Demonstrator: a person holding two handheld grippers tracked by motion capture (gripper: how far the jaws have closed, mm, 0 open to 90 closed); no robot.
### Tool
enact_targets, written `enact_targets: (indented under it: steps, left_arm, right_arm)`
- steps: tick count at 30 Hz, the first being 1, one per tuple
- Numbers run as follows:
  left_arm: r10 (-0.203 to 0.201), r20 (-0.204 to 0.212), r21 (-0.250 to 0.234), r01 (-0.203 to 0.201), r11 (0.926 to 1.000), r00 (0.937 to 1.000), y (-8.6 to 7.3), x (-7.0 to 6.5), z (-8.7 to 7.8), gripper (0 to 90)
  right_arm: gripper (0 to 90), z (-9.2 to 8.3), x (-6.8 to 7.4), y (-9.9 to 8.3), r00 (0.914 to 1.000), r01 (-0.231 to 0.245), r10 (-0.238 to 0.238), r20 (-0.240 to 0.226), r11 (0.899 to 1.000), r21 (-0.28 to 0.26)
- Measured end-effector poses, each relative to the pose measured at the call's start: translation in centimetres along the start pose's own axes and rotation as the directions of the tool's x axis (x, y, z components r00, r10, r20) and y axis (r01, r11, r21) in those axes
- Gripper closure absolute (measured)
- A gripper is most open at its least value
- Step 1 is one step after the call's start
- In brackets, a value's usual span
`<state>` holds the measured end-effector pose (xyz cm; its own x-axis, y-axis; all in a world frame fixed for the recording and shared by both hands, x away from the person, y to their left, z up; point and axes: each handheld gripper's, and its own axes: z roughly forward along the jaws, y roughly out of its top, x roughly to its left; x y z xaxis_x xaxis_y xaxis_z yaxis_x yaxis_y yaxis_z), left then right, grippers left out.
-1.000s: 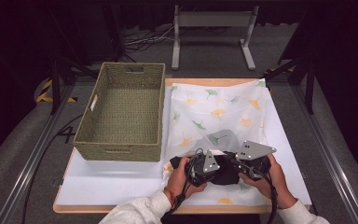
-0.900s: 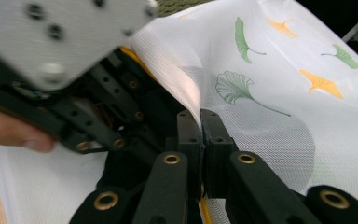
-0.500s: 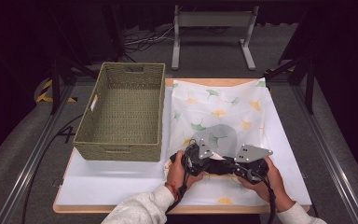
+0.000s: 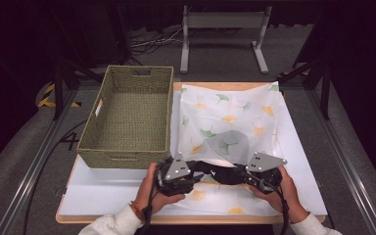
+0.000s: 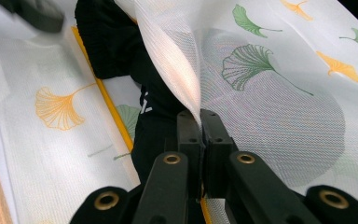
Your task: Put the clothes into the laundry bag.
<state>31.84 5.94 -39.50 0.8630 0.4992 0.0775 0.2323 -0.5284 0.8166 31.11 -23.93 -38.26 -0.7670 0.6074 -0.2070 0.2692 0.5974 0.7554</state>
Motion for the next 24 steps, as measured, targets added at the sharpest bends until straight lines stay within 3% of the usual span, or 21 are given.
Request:
enact_targets:
  steps: [2,3,4,7,11,13,15,16,18,24]
  left_arm:
    - [0.000,-0.016,0.013,0.000,0.9999,0.9999,-0.4,0.2,0.0,50.1]
    - [0.006,-0.059,0.040,-0.003,0.9992,0.9982,-1.0,0.5,0.3,50.1]
    - [0.007,-0.071,0.052,-0.004,0.9986,0.9974,-1.2,0.6,0.5,49.7]
    - [0.008,-0.076,0.095,-0.001,0.9954,0.9971,-1.5,0.8,1.6,49.1]
    - [0.005,-0.042,0.154,0.002,0.9881,0.9991,-1.6,1.0,3.0,62.2]
    - [0.030,-0.045,0.175,-0.021,0.9843,0.9985,-1.7,0.8,3.3,72.8]
    - [0.047,-0.054,0.176,-0.037,0.9838,0.9974,-1.6,0.6,3.3,75.3]
    - [0.076,-0.042,0.165,-0.069,0.9839,0.9962,-1.3,0.0,3.0,75.5]
    - [0.096,-0.036,0.160,-0.089,0.9830,0.9947,-1.0,-0.6,3.0,75.4]
    - [0.118,0.000,0.153,-0.116,0.9814,0.9931,0.1,-1.4,4.5,74.7]
  right_arm:
    - [88.2,0.0,0.0,0.0,1.0000,0.001,-0.001,0.001,1.000,-0.004]
    - [88.2,0.0,0.0,0.1,1.0000,0.001,-0.001,0.001,1.000,-0.004]
    - [88.1,0.0,0.1,0.1,1.0000,0.007,-0.007,0.001,1.000,-0.002]
    - [88.0,0.1,0.3,0.2,0.9999,0.015,-0.015,-0.002,1.000,0.000]
    - [88.0,0.2,0.4,0.2,0.9998,0.021,-0.021,-0.008,1.000,0.003]
    - [88.0,0.2,0.4,0.2,0.9997,0.023,-0.023,-0.009,1.000,0.002]
    - [88.0,0.1,0.4,0.2,0.9997,0.022,-0.022,-0.006,1.000,0.000]
    - [88.0,0.1,0.4,0.2,0.9998,0.021,-0.021,-0.005,1.000,0.000]
    - [88.0,0.1,0.4,0.3,0.9998,0.019,-0.019,-0.007,1.000,-0.003]
    - [88.0,0.3,0.9,0.6,0.9994,0.028,-0.028,-0.020,1.000,-0.009]
